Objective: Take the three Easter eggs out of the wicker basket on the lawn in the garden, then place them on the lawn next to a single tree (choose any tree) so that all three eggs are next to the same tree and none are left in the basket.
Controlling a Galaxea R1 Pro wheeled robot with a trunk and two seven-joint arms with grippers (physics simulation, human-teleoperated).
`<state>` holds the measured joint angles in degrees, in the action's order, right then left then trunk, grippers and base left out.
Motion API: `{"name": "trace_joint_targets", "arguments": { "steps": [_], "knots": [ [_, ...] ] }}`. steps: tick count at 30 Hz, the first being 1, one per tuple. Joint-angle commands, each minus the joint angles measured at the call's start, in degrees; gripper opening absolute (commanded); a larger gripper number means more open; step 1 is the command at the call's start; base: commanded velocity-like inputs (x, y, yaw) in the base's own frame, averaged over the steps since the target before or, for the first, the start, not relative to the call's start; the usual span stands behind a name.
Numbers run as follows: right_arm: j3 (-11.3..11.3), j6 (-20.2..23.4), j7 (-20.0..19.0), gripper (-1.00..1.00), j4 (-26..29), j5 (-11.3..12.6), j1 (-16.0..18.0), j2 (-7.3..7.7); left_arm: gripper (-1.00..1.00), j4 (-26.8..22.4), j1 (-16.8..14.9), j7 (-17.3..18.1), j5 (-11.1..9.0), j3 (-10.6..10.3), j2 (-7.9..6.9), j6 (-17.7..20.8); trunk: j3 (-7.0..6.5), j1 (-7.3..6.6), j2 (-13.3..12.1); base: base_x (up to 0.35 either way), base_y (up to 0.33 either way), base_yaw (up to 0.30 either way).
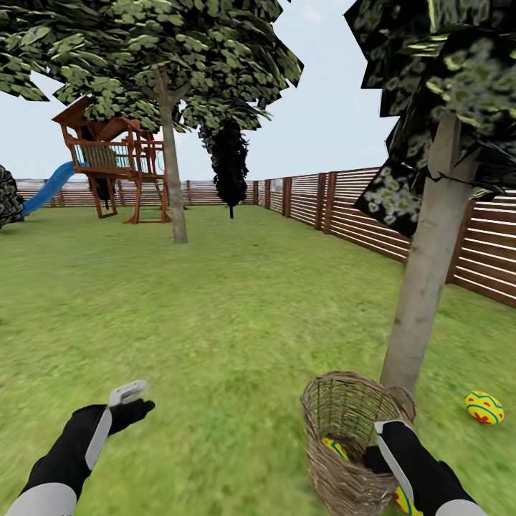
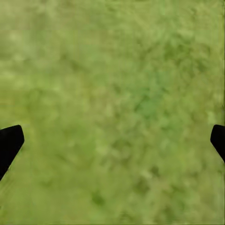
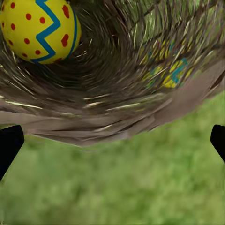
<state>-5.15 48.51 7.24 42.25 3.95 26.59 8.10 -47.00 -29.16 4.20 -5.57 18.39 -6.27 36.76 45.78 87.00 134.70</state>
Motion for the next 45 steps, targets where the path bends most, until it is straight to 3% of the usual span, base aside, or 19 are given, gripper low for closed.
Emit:
{"name": "trace_joint_targets", "arguments": {
  "steps": [1,5,8,20,34,45],
  "knots": [
    [-0.3,0.3,0.4,1.0,0.1,0.4,0.0,0.07,1.0,-0.6,0.0,-0.1,-0.6,0.2,0.11,-3.8,0.07,0.02,0.0,0.226,0.245,0.0],
    [-0.2,0.3,0.5,1.0,0.3,0.4,0.0,0.48,1.0,-1.6,0.0,-0.3,-0.7,0.2,0.88,-11.8,0.07,0.02,0.0,0.087,0.263,0.0],
    [-0.3,0.3,0.4,1.0,0.4,0.4,0.0,0.87,1.0,-1.6,0.0,-0.3,-0.8,0.2,1.1,-12.4,0.07,0.02,0.0,0.011,0.243,0.0],
    [-0.3,0.4,0.4,1.0,0.4,0.4,0.0,2.42,1.0,-1.3,0.0,-0.4,-1.0,0.0,3.91,-12.6,0.07,0.02,0.0,0.059,0.087,0.0],
    [-0.3,0.4,0.4,1.0,0.3,0.4,0.0,2.44,1.0,-1.3,0.0,-0.4,-0.8,-0.1,4.94,-12.3,-2.08,-2.62,-4.8,0.001,0.0,0.0],
    [-0.4,0.3,0.4,1.0,0.3,0.4,0.0,2.36,1.0,1.9,0.0,0.0,-0.8,-0.3,5.3,-12.5,-2.08,-2.62,-4.8,0.27,0.028,0.0]
  ]
}}
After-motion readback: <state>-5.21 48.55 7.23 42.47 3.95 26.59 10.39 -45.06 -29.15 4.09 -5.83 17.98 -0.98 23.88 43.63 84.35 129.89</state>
